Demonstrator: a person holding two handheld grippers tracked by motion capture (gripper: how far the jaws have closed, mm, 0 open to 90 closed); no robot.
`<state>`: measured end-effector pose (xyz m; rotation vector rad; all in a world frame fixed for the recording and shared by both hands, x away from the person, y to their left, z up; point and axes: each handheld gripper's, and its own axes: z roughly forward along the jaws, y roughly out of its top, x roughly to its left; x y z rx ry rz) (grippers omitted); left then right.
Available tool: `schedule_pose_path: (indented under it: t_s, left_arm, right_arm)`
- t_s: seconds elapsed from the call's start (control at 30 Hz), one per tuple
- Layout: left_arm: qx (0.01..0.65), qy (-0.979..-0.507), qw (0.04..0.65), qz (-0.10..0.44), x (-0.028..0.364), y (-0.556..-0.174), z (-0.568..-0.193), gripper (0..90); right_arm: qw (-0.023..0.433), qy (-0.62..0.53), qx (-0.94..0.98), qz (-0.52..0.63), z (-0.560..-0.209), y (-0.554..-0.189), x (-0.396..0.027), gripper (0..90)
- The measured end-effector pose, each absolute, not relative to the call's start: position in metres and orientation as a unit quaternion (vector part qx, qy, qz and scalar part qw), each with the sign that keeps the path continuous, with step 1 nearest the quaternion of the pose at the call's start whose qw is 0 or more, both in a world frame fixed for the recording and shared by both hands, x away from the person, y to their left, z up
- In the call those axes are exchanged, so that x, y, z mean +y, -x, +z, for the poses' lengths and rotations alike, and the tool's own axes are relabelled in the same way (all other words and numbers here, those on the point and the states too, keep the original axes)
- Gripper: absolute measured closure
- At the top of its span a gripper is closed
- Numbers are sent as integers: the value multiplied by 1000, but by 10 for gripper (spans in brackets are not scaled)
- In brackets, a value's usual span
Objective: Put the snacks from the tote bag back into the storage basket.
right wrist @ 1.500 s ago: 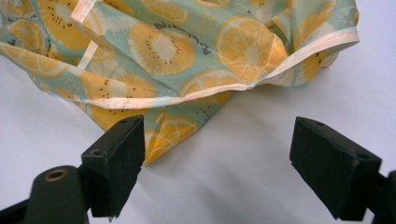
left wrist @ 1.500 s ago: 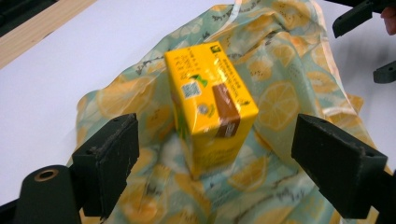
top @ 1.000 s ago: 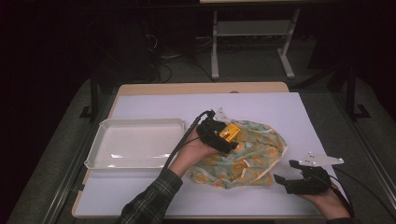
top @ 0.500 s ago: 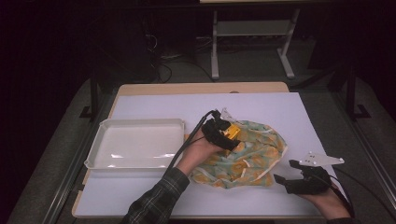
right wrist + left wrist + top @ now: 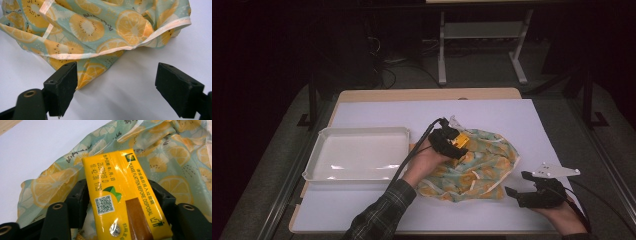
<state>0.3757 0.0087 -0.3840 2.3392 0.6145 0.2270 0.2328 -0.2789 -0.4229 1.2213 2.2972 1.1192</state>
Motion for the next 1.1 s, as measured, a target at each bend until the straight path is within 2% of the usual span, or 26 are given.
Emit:
schedule_pose_path:
  t_s: [0.33,0.77,1.1]
  left_arm:
    - [245,-903,342,84,10,-378,-385,513]
    - [241,-904,345,82,11,-378,-384,534]
    - [243,-896,363,78,17,-373,-370,535]
  right_arm:
    - [154,-426,801,391,-423,-233,-279,175]
    - [154,-427,801,390,-423,-233,-280,174]
    - [153,-427,801,390,-423,-233,-280,174]
